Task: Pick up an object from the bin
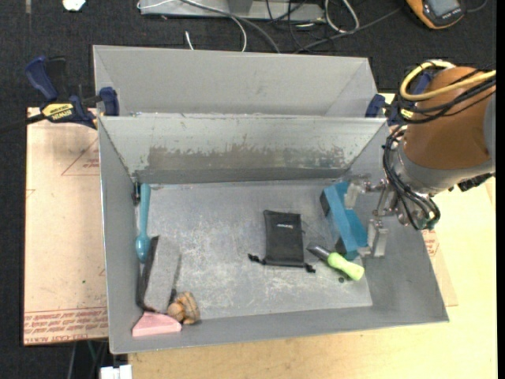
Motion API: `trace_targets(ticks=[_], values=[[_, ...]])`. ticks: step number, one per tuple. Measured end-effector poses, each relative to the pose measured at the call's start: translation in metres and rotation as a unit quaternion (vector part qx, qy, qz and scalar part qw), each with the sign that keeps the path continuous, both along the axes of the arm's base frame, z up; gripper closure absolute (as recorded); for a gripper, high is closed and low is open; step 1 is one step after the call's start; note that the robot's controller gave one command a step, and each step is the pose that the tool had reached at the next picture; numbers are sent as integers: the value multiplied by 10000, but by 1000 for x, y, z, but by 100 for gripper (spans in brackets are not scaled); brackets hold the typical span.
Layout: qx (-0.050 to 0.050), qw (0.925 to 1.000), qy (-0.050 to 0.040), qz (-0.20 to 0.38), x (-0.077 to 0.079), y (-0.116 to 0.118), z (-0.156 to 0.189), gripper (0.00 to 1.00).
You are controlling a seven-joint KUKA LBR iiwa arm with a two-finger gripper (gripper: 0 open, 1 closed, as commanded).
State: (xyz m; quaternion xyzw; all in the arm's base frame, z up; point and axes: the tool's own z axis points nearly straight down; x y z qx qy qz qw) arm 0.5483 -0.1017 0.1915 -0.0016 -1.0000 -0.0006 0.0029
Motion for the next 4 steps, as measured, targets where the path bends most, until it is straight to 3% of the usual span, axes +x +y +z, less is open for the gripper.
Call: trace_targets(ticks=[1, 2, 3, 4], values=[[-6, 10000, -36, 13, 2, 0, 4, 0], [-12, 9979, -65, -646, 15, 29, -26, 0], [-3, 9983, -40, -578, -1, 50, -57, 0], [2, 9983, -17, -587, 0, 50, -59, 0]])
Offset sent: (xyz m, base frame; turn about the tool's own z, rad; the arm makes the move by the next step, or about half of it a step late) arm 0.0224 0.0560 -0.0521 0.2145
